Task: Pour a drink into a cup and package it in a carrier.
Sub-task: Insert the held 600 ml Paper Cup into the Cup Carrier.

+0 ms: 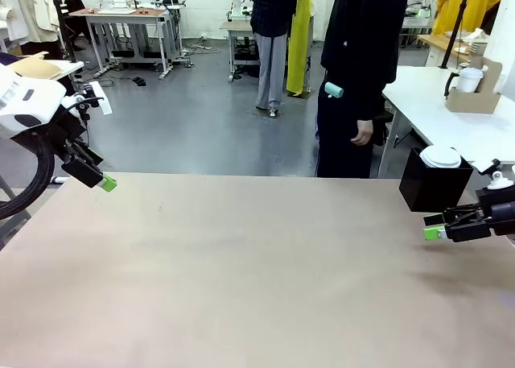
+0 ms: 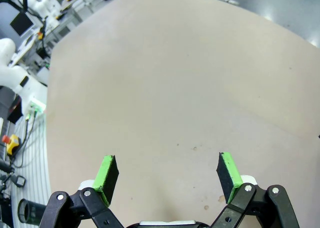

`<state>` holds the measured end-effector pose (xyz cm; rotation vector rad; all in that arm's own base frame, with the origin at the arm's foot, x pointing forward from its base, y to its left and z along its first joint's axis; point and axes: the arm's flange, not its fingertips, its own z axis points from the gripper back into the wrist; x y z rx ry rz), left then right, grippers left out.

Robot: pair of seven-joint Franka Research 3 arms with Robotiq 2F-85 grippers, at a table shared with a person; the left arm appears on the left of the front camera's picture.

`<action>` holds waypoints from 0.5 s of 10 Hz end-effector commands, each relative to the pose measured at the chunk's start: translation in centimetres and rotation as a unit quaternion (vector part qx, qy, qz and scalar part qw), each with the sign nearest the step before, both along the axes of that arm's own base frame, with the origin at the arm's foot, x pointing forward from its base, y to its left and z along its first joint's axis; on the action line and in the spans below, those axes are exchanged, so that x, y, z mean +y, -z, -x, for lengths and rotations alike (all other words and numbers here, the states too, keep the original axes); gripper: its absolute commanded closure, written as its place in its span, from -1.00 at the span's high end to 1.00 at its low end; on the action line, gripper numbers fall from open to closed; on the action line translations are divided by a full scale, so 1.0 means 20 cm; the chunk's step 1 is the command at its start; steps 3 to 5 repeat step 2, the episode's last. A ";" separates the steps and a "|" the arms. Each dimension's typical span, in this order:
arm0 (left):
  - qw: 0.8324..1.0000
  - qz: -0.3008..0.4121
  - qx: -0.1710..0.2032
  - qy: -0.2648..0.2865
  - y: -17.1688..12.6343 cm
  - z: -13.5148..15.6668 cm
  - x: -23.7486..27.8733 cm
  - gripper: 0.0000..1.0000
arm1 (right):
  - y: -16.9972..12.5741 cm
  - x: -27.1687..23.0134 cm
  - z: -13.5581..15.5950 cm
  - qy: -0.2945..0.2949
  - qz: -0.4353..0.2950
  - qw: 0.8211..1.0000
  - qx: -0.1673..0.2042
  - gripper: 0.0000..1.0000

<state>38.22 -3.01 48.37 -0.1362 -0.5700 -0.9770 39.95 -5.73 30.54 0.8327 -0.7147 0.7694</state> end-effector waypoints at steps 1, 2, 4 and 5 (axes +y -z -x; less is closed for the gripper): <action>1.000 0.007 0.000 -0.007 0.00 0.00 0.00 1.00 | -0.01 -0.01 -0.01 -0.003 -0.006 1.000 -0.001 1.00; 1.000 0.007 0.000 -0.007 0.00 0.00 0.00 1.00 | -0.01 -0.01 -0.01 -0.003 -0.006 1.000 -0.001 1.00; 1.000 0.007 0.000 -0.007 0.00 0.00 0.00 1.00 | -0.01 -0.01 -0.01 -0.003 -0.006 1.000 -0.001 1.00; 1.000 0.007 0.000 -0.007 0.00 0.00 0.00 1.00 | -0.01 -0.01 -0.01 -0.003 -0.006 1.000 -0.001 1.00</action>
